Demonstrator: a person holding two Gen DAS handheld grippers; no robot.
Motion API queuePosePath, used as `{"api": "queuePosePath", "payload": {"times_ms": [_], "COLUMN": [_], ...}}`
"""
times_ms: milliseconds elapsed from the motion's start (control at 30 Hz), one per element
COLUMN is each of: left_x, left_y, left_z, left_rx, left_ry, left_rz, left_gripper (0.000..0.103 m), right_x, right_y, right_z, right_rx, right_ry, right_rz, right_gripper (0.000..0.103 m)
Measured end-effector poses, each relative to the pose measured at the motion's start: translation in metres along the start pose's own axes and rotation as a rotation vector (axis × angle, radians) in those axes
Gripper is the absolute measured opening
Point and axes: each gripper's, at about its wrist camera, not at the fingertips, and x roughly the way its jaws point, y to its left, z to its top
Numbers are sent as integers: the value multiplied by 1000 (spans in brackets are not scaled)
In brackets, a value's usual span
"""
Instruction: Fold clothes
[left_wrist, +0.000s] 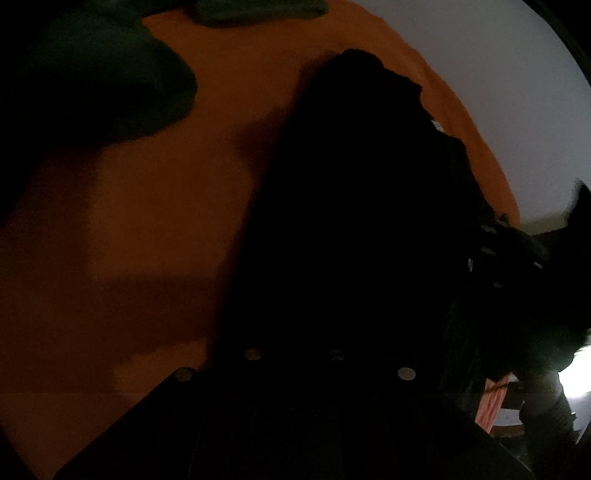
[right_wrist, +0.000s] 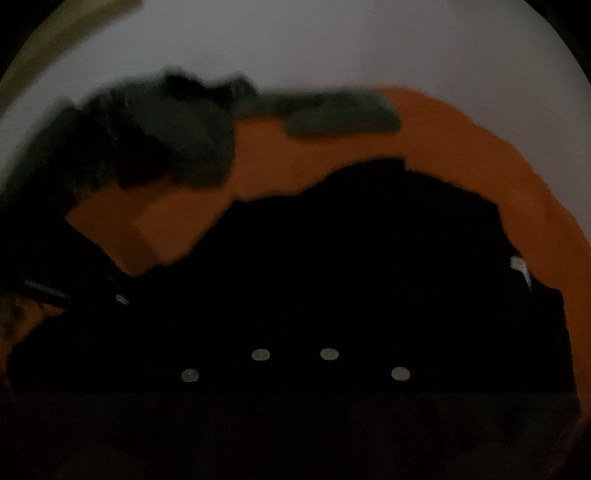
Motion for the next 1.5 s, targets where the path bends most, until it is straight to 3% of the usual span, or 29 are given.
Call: {"api": "queuePosePath", "payload": {"times_ms": [67,100,200,267,367,400,433,533,600,667,800,933,1000,1067,1100,1233,1367,1500], "left_x": [0,1,3,-1,-3,-2,-1,3,0,4,4,6,10,10,11,10,9,10], "left_y": [4,6,12,19,26,27,28,23,23,20,19,20,19,20,20,23,24,26], "left_z": [-3,-4,-5,-7,-8,-8,-8,-8,-9,-8,-8,-8,-5,-5,-5,-7,-8,-6], "left_rx": [-14,-19,-30,-47,-73,-80,-87,-84,-81,-82,-75,-77,-77,-78,-79,-90,-80,-100], "left_ry": [-4,-2,13,21,26,26,26,17,15,11,7,8,11,9,9,-2,-8,-7], "left_rz": [-17,-26,-50,-67,-84,-89,-93,-88,-80,-76,-72,-77,-84,-92,-96,-102,-100,-111], "left_gripper": [6,6,6,6,6,6,6,6,6,6,6,6,6,6,6,6,6,6], "right_x": [-35,-44,-50,-46,-43,-40,-35,-5,21,44,66,79,85,88,84,44,3,-5], "right_y": [10,17,30,21,9,10,14,25,26,25,24,21,21,23,25,24,38,47], "right_z": [-18,-28,-62,-67,-50,-42,-30,8,28,42,57,61,60,57,56,47,10,-42], "right_rx": [-18,-72,-311,-295,-141,-115,-100,-39,6,22,-8,5,13,2,-16,4,3,122], "right_ry": [-104,-113,-12,45,25,19,14,35,53,97,150,170,181,223,219,101,17,75], "right_rz": [28,10,-81,-66,60,107,153,214,232,243,175,214,246,266,263,276,225,192], "right_gripper": [0,0,0,0,27,45,48,47,39,38,38,39,38,12,6,6,7,9]}}
